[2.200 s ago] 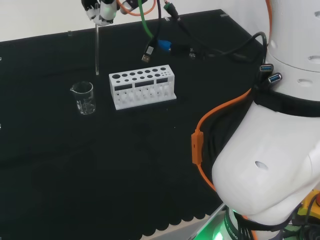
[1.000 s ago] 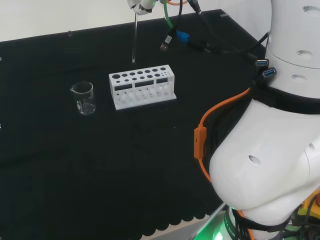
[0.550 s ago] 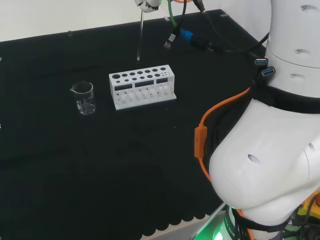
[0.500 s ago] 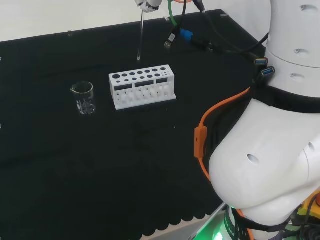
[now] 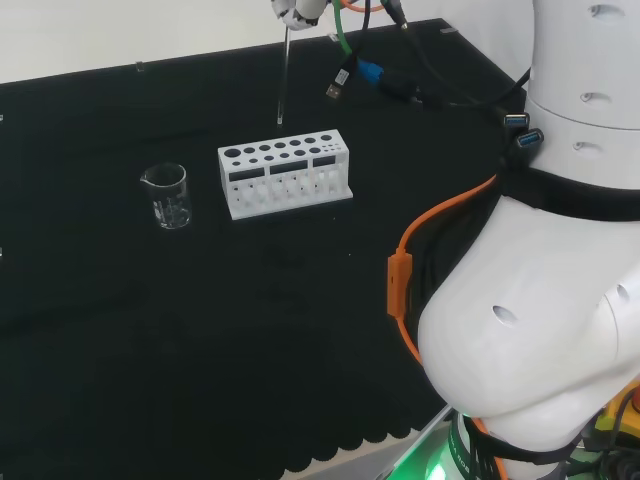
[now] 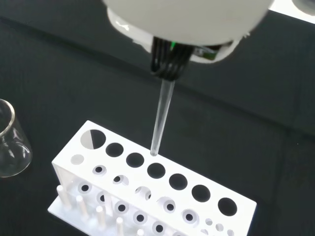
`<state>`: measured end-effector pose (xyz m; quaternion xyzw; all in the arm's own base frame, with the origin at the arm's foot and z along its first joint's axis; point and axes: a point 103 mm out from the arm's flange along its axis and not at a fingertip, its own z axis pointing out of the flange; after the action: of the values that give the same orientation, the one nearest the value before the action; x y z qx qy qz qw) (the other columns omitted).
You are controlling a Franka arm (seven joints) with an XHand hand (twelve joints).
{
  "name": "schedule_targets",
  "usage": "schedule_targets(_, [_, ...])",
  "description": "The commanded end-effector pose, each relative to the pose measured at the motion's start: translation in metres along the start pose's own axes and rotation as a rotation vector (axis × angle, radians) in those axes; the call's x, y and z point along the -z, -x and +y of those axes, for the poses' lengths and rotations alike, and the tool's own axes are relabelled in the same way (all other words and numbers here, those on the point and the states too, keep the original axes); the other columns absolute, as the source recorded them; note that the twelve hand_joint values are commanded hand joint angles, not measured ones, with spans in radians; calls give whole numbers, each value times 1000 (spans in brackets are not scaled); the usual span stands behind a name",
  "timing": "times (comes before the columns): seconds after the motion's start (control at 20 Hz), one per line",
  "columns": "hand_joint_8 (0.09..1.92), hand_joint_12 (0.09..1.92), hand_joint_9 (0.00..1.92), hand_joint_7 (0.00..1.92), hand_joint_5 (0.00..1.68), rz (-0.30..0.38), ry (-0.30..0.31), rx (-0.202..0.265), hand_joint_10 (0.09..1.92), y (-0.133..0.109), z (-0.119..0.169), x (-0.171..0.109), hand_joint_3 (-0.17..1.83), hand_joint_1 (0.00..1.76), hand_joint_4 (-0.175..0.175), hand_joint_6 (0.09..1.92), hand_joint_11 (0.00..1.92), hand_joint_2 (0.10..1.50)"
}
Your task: Put the glass rod back on the white test tube rack.
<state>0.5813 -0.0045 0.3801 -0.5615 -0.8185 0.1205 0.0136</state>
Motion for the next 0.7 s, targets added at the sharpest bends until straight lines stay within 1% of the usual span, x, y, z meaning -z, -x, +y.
schedule_targets(0.05, [710,676,1805,1428,1181,1,-14,7,374,-4,11,-10,889,1331,-175,747,1660,528])
schedule_targets(0.45, [709,676,1805,1428,1180,7,-21,20,374,-1,28,-16,889,1331,-175,747,1661,528])
schedule_targets(0.7, [709,675,1805,1428,1180,15,-32,20,373,4,32,-22,889,1331,-175,748,1661,527])
